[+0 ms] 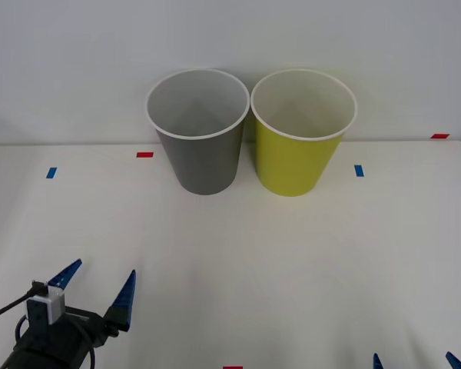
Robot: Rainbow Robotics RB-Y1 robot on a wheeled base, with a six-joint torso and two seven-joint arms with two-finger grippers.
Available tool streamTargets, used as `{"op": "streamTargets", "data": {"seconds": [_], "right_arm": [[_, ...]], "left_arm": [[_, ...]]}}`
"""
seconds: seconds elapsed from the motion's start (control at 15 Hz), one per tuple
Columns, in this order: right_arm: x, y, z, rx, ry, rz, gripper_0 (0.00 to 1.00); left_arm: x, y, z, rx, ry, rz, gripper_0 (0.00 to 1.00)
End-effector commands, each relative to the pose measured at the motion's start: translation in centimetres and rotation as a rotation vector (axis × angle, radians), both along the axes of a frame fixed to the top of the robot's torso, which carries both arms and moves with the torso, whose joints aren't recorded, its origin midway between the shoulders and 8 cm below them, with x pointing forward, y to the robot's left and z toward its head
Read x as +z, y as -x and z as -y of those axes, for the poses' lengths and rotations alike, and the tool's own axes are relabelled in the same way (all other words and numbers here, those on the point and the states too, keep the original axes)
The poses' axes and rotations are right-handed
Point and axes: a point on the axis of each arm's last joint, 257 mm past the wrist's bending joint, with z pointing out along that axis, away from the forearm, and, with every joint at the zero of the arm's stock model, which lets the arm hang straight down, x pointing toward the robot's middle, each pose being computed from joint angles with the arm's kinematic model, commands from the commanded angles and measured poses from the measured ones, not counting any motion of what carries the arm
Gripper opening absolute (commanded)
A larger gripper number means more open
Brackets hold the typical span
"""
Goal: Put cans in the gray bin and PET bottles in the light green bin.
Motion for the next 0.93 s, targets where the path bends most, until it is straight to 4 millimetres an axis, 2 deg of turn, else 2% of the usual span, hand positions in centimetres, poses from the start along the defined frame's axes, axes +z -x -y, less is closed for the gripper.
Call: {"op": "streamTargets", "data": {"seconds": [0.07,0.33,0.6,0.93], "right_arm": [[0.0,0.0,0.0,0.0,0.0,0.0,1.0],[0.0,0.0,0.0,0.0,0.0,0.0,1.0],[0.0,0.0,0.0,0.0,0.0,0.0,1.0],[0.0,0.0,0.0,0.0,0.0,0.0,1.0]], "left_arm": [[-1.6,2.7,-0.7,0.014,-0.013,-0.034,1.0],[-3.4,6.3,-1.4,0.016,-0.111,-0.061,1.0],[-4.6,9.8,-2.7,0.055,-0.115,-0.107,1.0],[-6.0,12.0,-4.1,0.089,-0.124,-0.158,1.0]]}}
